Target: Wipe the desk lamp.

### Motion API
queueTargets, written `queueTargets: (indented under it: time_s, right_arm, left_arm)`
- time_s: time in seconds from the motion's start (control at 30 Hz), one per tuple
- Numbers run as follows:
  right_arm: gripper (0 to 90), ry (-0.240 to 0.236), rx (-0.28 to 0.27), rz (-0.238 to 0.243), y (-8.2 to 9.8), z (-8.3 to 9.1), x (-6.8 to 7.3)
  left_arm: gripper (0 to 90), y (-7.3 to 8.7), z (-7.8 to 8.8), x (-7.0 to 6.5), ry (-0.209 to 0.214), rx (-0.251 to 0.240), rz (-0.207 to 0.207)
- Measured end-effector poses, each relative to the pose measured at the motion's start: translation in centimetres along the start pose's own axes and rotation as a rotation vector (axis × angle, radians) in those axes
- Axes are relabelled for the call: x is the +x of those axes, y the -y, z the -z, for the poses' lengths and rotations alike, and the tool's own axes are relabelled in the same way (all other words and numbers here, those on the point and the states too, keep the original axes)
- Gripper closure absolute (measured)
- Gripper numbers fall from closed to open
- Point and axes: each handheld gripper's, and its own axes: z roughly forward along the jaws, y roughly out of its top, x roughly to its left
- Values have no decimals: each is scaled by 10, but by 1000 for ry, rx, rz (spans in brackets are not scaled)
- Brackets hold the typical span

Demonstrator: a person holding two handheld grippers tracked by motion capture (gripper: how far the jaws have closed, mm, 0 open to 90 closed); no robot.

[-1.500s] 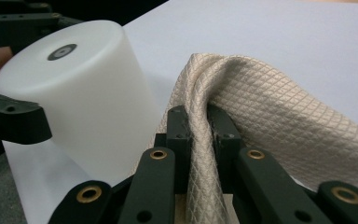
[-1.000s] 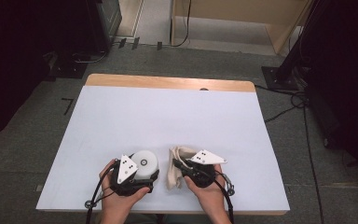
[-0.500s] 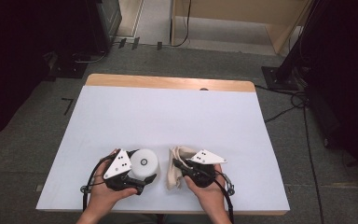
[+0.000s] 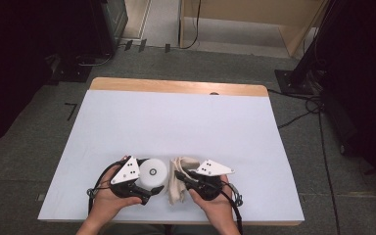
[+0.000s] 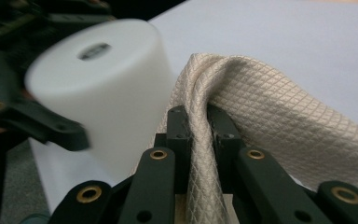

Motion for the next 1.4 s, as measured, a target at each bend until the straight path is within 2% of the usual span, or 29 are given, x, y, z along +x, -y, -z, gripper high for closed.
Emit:
queueTargets:
  time_s: [0.23, 0.4, 0.57, 0.63, 0.8, 0.9, 1.03, 1.13, 1.4]
  right_arm:
    - [815, -47, -91, 63, -15, 12, 23]
    - [815, -65, -95, 69, -14, 11, 26]
    - [815, -61, -55, 43, -6, 4, 18]
    - [814, -55, -18, 33, 1, -2, 14]
    - [814, -46, 78, -39, 21, -20, 2]
    - [814, -33, 133, -62, 31, -29, -3]
    - [814, -33, 150, -87, 34, -33, -5]
    - [814, -32, 133, -63, 30, -29, -3]
    - [814, -54, -3, -9, 2, -6, 9]
  left_arm:
    - [85, 0, 0, 0, 2, 0, 9]
    - [84, 1, 0, 0, 3, 1, 12]
    - [84, 1, 0, 0, 0, -2, 14]
    - [84, 1, 0, 0, 0, -1, 15]
    - [84, 1, -1, 0, -2, -2, 16]
    - [84, 1, -1, 0, -4, -3, 15]
    - [84, 1, -1, 0, -4, -4, 15]
    - [84, 1, -1, 0, -3, -5, 16]
    - [84, 1, -1, -1, -6, -4, 17]
